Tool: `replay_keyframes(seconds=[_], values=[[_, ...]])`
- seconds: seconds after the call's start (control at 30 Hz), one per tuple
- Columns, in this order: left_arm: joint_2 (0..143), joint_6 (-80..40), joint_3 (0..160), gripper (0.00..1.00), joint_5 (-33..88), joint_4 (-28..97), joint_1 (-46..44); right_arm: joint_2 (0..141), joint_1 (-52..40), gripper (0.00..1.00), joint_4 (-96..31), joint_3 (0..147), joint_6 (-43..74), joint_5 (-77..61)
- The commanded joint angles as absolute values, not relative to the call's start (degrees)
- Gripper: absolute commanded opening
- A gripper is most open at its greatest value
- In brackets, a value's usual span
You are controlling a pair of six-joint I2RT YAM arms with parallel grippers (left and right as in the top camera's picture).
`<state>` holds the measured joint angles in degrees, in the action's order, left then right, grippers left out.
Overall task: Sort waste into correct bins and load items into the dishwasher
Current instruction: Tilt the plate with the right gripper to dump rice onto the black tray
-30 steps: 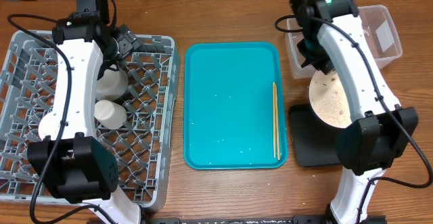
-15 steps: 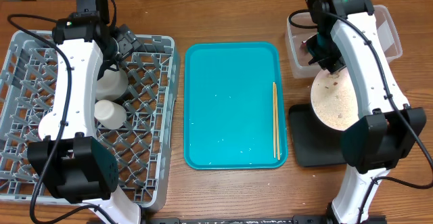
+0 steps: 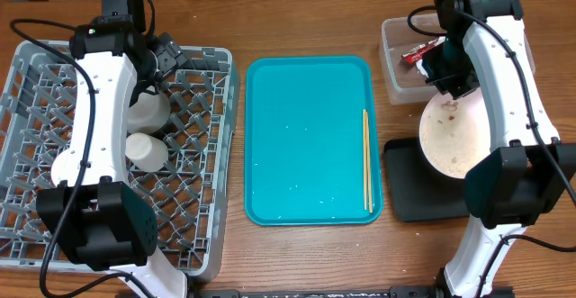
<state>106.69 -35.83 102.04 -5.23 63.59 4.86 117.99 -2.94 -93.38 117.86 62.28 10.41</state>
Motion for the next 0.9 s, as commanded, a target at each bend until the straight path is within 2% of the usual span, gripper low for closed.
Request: replay_keyframes(seconds=[0.0, 0.4, 0.87], values=[[107.6, -35.6, 103.2, 1.0, -6.2, 63.7, 4.5, 114.1, -1.5, 0.03, -91.7, 114.9, 60.2, 6.5], [107.6, -35.6, 103.2, 1.0, -6.2, 63.6, 4.5, 105.9, 1.3, 0.03, -86.4, 108.1, 56.1, 0.1], [107.6, -35.6, 103.2, 1.0, -6.2, 63.6, 4.5, 105.5, 4.9, 0.03, -77.5, 97.5, 49.6, -12.6]])
